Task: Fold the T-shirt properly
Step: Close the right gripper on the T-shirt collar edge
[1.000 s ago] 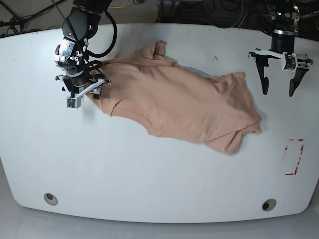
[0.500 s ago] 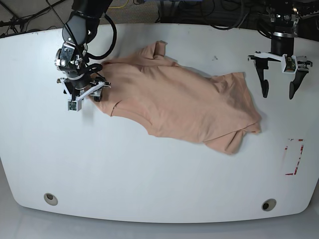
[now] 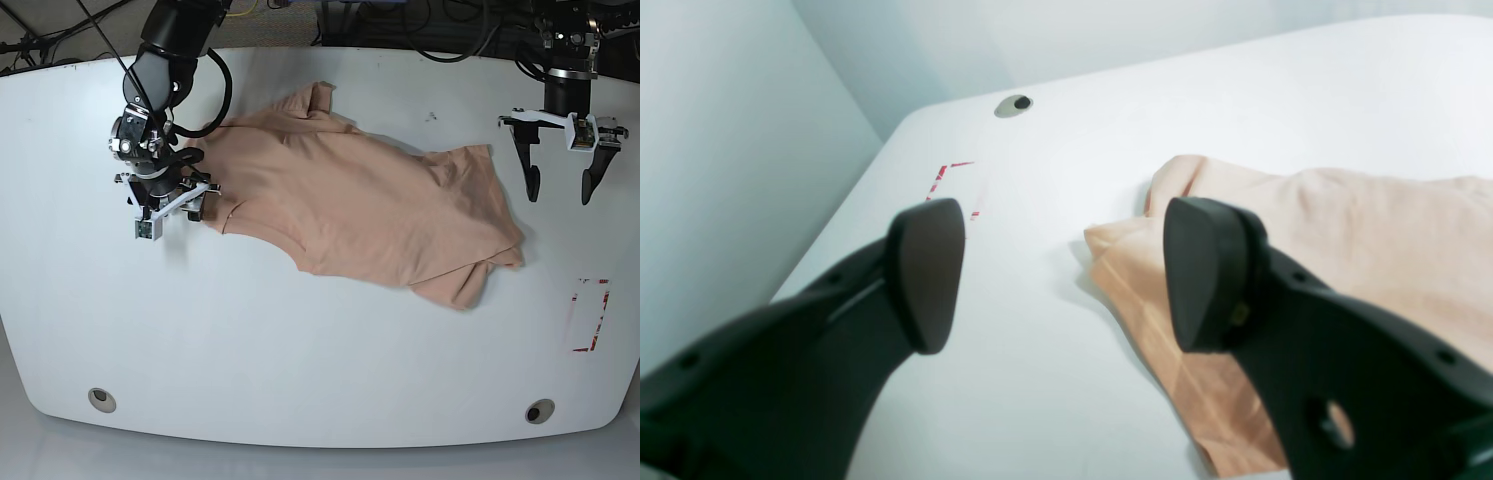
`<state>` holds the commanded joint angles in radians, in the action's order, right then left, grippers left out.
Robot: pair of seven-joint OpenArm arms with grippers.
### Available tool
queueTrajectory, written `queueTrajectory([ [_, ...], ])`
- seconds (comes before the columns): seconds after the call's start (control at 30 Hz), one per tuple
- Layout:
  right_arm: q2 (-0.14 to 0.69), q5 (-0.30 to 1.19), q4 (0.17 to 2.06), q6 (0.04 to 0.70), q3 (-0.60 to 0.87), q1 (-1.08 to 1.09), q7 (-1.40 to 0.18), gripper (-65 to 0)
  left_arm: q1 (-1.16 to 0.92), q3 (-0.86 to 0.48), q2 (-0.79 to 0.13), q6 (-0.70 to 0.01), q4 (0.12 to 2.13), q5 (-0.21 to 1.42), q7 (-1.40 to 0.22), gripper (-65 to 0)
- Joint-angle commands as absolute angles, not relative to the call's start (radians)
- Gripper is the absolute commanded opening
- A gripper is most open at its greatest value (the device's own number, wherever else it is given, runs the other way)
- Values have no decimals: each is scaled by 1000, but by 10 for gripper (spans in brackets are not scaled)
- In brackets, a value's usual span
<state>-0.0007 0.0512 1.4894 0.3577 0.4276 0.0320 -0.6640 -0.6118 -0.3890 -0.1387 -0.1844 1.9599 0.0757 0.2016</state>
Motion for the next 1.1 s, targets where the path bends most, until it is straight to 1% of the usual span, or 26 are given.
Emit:
queueTrajectory([
  [0.07, -1, 51, 1491, 357, 423, 31, -668, -326, -612, -389, -139, -184, 1958, 76, 202, -214],
  [0.13, -4, 51, 1495, 356, 420, 27, -674, -356, -614, -390, -140, -184, 1957, 75, 203, -214],
  [0.2, -6, 51, 1500, 354, 417, 21, -678, -405, -613, -390, -141, -182, 1953, 74, 205, -213],
  [0.33, -11, 51, 1515, 352, 409, 12, -691, -543, -609, -391, -141, -182, 1944, 74, 207, -211],
  [0.4, -13, 48, 1557, 351, 400, -5, -690, -650, -608, -387, -141, -184, 1932, 71, 204, -210],
  [0.73, -30, 42, 1721, 351, 378, -89, -703, -650, -609, -383, -148, -181, 1889, 67, 196, -209],
  [0.8, -32, 50, 1778, 355, 381, -93, -695, -650, -606, -388, -165, -201, 1881, 66, 142, -196],
  [0.93, -28, 50, 1761, 362, 372, -75, -690, -650, -589, -412, -179, -244, 1871, 70, 66, -176],
  [1.1, -24, 52, 1715, 368, 360, -41, -686, -650, -559, -472, -193, -335, 1870, 93, -78, -152],
])
